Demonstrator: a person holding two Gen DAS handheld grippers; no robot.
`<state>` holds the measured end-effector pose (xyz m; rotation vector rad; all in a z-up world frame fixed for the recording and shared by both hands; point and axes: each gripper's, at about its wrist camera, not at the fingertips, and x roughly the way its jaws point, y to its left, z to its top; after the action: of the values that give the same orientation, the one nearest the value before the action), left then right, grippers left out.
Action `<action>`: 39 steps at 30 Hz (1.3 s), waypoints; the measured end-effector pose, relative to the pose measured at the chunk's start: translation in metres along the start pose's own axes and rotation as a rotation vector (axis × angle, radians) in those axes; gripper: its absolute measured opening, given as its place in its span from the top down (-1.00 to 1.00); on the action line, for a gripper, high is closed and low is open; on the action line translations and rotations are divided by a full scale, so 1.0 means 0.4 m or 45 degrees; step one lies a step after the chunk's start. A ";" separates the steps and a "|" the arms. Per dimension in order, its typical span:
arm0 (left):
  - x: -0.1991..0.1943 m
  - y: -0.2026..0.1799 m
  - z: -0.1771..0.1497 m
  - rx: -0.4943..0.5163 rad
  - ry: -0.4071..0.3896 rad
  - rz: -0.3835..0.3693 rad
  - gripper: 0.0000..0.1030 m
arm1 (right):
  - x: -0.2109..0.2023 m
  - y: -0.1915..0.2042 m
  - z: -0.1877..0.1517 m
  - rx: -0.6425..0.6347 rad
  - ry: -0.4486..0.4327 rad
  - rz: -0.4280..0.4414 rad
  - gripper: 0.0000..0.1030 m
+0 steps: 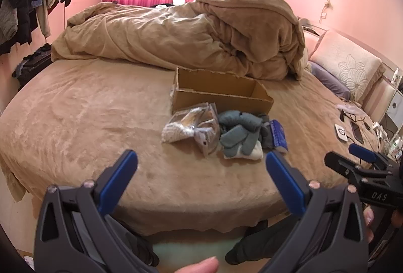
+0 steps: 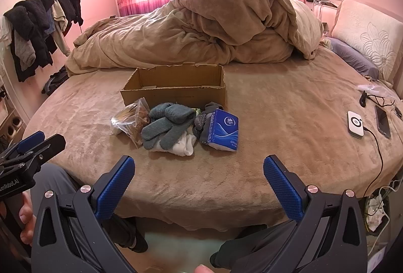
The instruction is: Organize objects
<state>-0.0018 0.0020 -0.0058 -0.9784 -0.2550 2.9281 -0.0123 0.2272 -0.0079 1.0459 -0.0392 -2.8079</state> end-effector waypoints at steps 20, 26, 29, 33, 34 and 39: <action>-0.008 0.004 0.005 0.011 -0.013 -0.002 -0.99 | -0.004 0.025 0.006 -0.008 -0.003 0.012 -1.00; -0.002 0.002 0.006 0.021 -0.012 0.007 -0.99 | 0.001 0.025 0.011 -0.003 0.006 0.025 -1.00; 0.006 0.003 0.007 0.021 -0.003 0.010 -0.99 | 0.003 0.018 0.012 0.000 0.008 0.025 -1.00; 0.019 0.008 0.015 0.019 -0.004 0.019 -0.99 | 0.011 0.019 0.018 -0.018 0.008 0.019 -1.00; 0.024 0.011 0.018 0.019 -0.006 0.013 -0.99 | 0.015 0.019 0.024 -0.033 0.005 0.009 -1.00; 0.068 0.023 0.046 0.036 -0.011 0.008 -0.99 | 0.047 0.009 0.065 -0.089 -0.022 -0.042 -1.00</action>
<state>-0.0346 -0.0070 -0.0091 -0.9644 -0.2111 2.9339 -0.0429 0.2203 -0.0001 1.0164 0.0744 -2.8255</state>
